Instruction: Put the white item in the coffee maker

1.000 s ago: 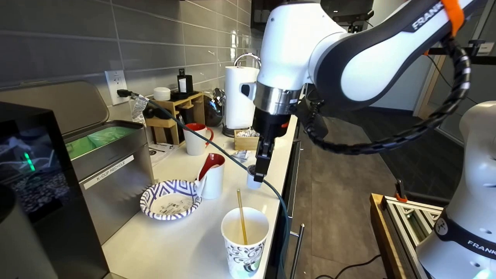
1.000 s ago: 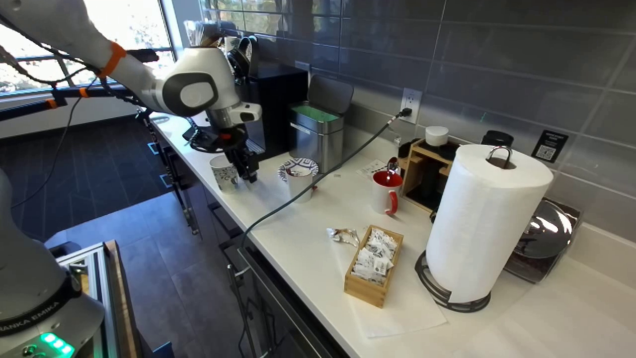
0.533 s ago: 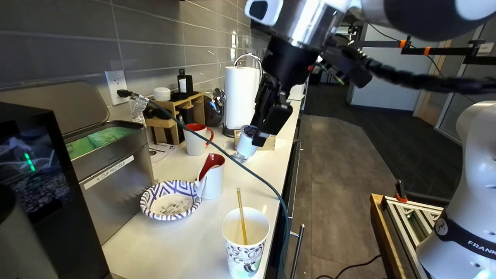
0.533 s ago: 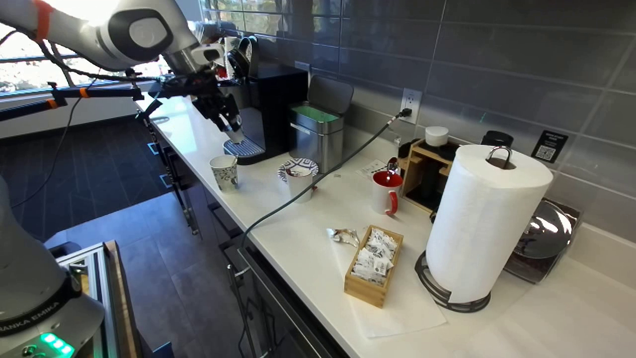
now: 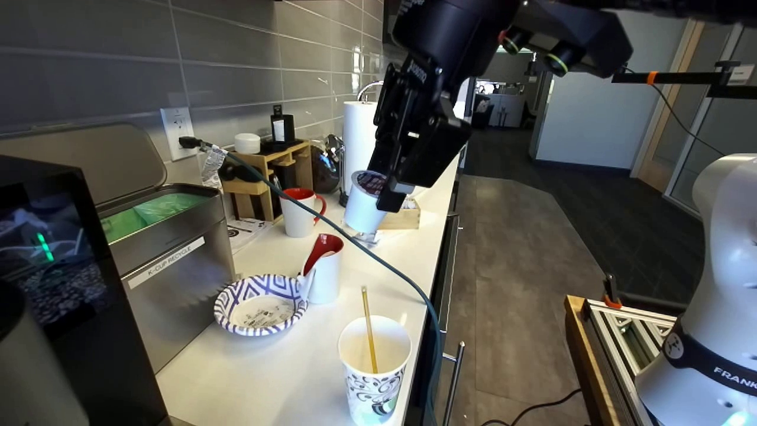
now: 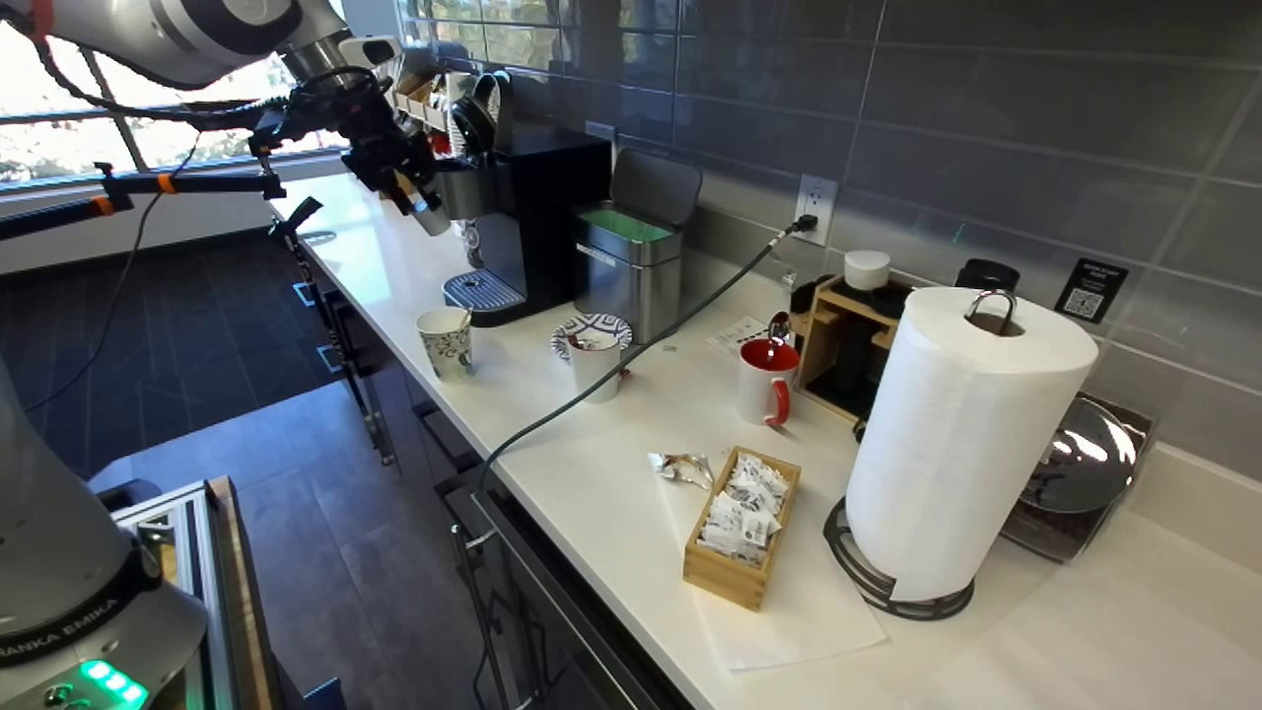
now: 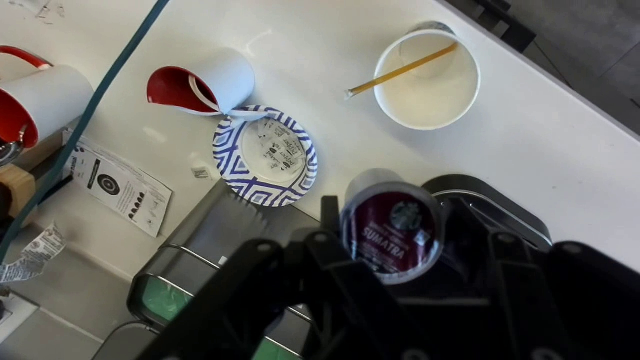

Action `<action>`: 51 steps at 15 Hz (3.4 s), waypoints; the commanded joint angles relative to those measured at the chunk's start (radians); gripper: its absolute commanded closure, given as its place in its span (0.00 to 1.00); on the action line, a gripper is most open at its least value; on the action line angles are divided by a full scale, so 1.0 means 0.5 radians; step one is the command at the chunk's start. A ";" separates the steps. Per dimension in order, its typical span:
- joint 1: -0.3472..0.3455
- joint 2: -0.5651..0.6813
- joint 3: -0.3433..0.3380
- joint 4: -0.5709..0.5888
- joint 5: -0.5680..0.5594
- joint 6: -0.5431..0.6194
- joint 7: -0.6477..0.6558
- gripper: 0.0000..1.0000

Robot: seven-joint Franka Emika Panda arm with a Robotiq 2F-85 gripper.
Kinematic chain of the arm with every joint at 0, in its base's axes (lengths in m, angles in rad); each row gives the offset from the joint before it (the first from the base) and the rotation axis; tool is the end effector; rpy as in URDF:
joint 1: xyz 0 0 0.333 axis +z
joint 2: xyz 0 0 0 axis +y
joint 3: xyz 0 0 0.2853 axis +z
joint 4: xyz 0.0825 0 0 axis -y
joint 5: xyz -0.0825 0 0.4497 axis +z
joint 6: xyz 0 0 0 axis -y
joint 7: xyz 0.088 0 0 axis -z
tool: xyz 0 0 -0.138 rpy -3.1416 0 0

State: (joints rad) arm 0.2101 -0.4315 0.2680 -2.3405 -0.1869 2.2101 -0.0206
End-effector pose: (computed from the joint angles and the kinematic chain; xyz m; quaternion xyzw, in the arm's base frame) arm 0.4792 0.2358 0.4438 0.9395 0.2812 0.1661 0.1033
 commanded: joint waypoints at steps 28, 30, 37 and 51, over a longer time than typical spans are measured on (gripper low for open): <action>0.332 1.152 0.164 1.727 0.191 -0.768 -0.139 0.71; 0.358 1.165 0.163 1.744 0.142 -0.766 0.032 0.71; 0.467 1.256 0.153 1.842 -0.104 -0.675 0.578 0.71; 0.658 1.711 -0.020 2.340 -0.262 -0.785 0.794 0.71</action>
State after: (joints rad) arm 0.5044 0.3682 0.2868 -1.2493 -0.3014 1.8603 0.3420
